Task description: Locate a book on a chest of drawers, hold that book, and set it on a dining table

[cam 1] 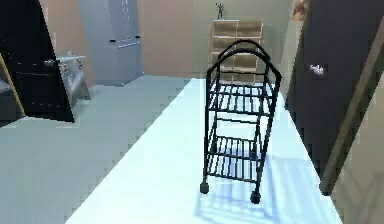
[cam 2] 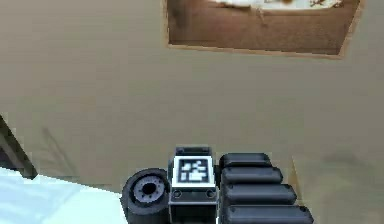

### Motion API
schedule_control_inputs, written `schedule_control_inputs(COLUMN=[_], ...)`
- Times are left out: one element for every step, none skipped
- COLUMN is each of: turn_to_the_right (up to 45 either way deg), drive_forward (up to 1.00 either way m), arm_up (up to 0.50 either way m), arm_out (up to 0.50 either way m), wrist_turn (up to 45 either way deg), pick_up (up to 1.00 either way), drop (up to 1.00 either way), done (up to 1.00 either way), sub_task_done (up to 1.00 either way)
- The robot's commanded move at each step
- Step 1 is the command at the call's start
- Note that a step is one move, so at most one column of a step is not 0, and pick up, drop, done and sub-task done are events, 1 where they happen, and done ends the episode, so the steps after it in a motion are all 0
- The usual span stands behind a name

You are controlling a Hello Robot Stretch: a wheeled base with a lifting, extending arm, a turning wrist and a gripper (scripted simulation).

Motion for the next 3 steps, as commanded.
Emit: schedule_control_inputs(turn_to_the_right=[-18.0,45.0,45.0], drive_forward=[0.00,0.00,0.00], arm_up=[0.00,0.00,0.00], arm_out=[0.00,0.00,0.00], wrist_turn=[0.0,0.0,0.0], pick_up=[0.00,0.00,0.00], drop=[0.00,0.00,0.00], done=[0.00,0.00,0.00], sub_task_done=[0.00,0.00,0.00])
